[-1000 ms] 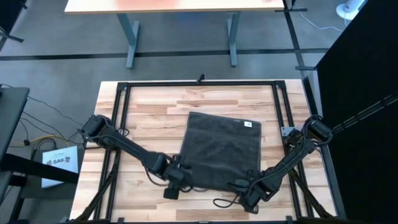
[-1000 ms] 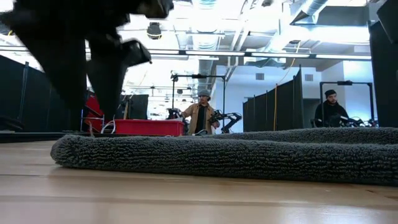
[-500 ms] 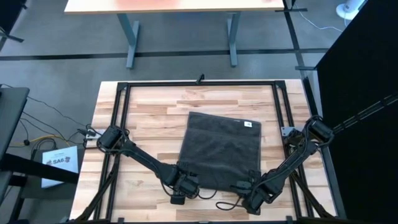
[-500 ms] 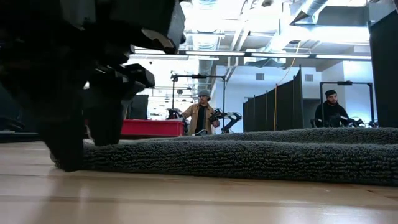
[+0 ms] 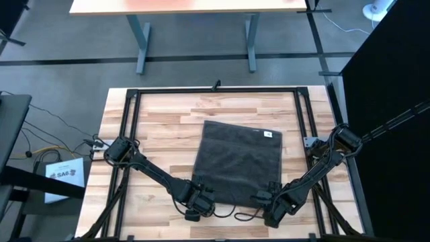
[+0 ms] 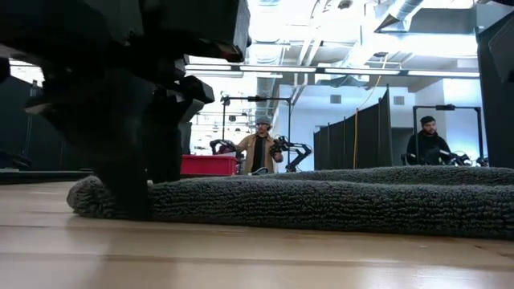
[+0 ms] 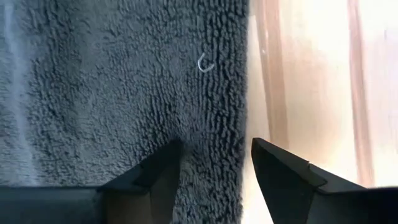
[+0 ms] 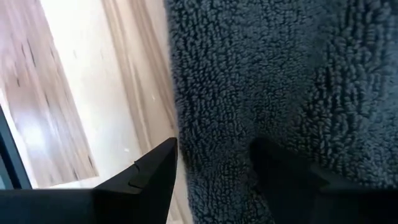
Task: Roll towel
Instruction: Roll the black towel
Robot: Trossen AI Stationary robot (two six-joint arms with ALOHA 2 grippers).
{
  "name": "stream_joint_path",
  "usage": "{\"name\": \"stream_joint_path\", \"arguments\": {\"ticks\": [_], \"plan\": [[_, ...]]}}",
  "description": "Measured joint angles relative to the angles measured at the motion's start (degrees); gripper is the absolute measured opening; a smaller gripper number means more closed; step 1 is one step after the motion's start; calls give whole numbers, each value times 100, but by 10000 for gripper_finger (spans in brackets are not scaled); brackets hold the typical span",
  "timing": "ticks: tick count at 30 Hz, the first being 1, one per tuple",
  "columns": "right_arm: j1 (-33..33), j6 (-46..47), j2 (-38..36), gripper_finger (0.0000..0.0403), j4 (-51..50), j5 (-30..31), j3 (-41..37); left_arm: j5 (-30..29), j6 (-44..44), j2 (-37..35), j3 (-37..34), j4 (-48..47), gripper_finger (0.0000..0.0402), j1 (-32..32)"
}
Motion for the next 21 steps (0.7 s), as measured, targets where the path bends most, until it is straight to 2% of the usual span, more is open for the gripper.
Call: {"name": "stream_joint_path", "arguments": {"ticks": [3, 6, 8, 12, 21], "plan": [[27, 27, 7, 155, -10, 11, -5, -52, 0, 80, 0, 1, 135, 2], [31, 50, 16, 77, 89, -72, -13, 10, 4, 79, -34, 23, 48, -9], [70, 63, 26, 24, 285, -166, -15, 13, -78, 71, -50, 19, 15, -30], [168, 421, 46, 13, 802, -235, 8, 179, -416, -44, -53, -181, 6, -105], [516, 863, 50, 12, 780, -265, 576, 876, -708, -465, -50, -170, 4, -194]]}}
